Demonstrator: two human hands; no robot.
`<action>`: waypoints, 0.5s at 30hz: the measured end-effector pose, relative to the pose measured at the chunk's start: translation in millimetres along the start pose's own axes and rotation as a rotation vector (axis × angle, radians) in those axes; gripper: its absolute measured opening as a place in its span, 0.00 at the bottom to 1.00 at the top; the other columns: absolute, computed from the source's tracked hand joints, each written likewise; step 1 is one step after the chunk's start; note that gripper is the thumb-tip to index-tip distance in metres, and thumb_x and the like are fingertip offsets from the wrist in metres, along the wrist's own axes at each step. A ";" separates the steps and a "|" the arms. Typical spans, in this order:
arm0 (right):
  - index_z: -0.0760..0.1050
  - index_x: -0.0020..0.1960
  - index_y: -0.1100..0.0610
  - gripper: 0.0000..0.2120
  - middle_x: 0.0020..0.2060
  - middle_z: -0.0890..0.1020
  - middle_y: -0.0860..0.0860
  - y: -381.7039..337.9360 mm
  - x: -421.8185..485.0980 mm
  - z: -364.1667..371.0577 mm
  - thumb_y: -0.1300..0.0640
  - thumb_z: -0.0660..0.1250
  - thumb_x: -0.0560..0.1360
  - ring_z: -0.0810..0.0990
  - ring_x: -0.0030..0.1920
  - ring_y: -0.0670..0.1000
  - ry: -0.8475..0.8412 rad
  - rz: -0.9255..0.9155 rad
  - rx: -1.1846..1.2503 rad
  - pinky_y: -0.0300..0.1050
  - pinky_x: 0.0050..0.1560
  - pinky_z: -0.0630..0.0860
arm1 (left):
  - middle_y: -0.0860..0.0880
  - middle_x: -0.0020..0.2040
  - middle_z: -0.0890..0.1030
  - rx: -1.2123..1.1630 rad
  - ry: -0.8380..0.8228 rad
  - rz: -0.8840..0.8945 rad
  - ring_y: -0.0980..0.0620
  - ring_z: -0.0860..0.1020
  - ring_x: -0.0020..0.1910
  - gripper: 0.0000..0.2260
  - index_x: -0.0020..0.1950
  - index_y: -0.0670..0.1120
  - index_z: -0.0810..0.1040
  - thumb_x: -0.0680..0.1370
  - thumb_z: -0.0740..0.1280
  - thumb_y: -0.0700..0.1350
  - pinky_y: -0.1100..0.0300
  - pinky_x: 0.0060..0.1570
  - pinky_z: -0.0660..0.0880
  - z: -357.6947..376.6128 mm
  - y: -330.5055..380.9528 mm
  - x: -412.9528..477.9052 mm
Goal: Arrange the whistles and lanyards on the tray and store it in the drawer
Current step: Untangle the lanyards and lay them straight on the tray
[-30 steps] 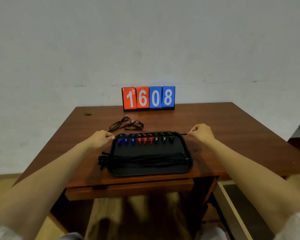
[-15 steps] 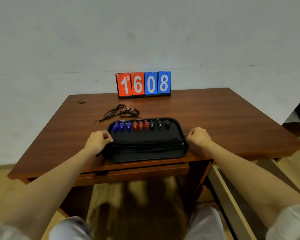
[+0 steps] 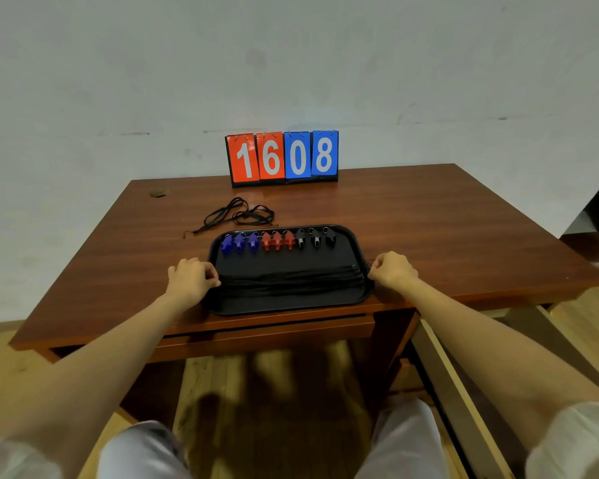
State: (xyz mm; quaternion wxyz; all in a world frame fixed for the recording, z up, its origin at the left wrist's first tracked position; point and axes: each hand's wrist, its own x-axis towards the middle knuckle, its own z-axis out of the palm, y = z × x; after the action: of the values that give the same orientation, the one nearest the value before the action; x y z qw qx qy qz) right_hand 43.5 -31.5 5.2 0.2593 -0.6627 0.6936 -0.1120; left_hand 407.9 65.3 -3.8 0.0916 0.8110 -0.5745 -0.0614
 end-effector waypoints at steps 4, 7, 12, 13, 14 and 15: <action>0.73 0.37 0.53 0.08 0.42 0.81 0.53 -0.2 -0.4 0.3 0.57 0.65 0.75 0.79 0.48 0.57 -0.001 -0.026 -0.027 0.56 0.55 0.76 | 0.48 0.57 0.74 0.063 -0.008 0.000 0.43 0.65 0.63 0.07 0.52 0.53 0.79 0.75 0.68 0.51 0.48 0.62 0.59 4.5 -1.5 -2.8; 0.72 0.38 0.52 0.07 0.42 0.79 0.51 0.4 -1.1 -0.4 0.60 0.68 0.72 0.79 0.49 0.58 -0.025 -0.073 -0.026 0.55 0.52 0.75 | 0.48 0.63 0.71 0.054 0.029 0.053 0.44 0.62 0.67 0.13 0.58 0.53 0.76 0.75 0.68 0.53 0.47 0.64 0.57 8.2 3.0 -5.1; 0.73 0.50 0.48 0.09 0.55 0.76 0.54 -3.0 -2.6 2.6 0.55 0.70 0.71 0.72 0.60 0.59 -0.008 -0.189 -0.131 0.58 0.60 0.72 | 0.50 0.65 0.70 0.041 0.052 0.229 0.47 0.61 0.69 0.15 0.61 0.53 0.74 0.76 0.66 0.54 0.50 0.65 0.55 14.5 26.0 -10.5; 0.74 0.53 0.49 0.10 0.57 0.74 0.54 -3.7 -2.8 4.4 0.55 0.69 0.72 0.70 0.62 0.59 0.002 -0.222 -0.158 0.58 0.61 0.70 | 0.50 0.65 0.71 0.043 0.043 0.255 0.48 0.62 0.68 0.15 0.61 0.53 0.74 0.76 0.65 0.55 0.50 0.66 0.55 16.8 30.7 -11.1; 0.74 0.55 0.50 0.11 0.58 0.74 0.54 -4.4 -3.0 6.3 0.54 0.68 0.73 0.68 0.63 0.59 0.010 -0.262 -0.176 0.58 0.62 0.69 | 0.50 0.64 0.71 0.045 0.036 0.275 0.48 0.62 0.68 0.15 0.61 0.53 0.74 0.76 0.65 0.55 0.51 0.66 0.55 19.0 35.2 -12.0; 0.74 0.56 0.50 0.11 0.59 0.73 0.54 -5.3 -3.5 8.3 0.54 0.67 0.74 0.67 0.64 0.59 0.017 -0.309 -0.187 0.57 0.62 0.68 | 0.50 0.64 0.71 0.045 0.031 0.292 0.48 0.62 0.68 0.15 0.61 0.53 0.74 0.76 0.65 0.55 0.51 0.66 0.55 21.5 39.0 -12.8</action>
State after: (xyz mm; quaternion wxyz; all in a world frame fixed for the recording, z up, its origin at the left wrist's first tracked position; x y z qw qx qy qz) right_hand 52.2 -27.0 1.6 0.1703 -0.7817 0.5930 -0.0913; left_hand 363.3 63.1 -16.3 0.0901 0.7215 -0.6861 -0.0219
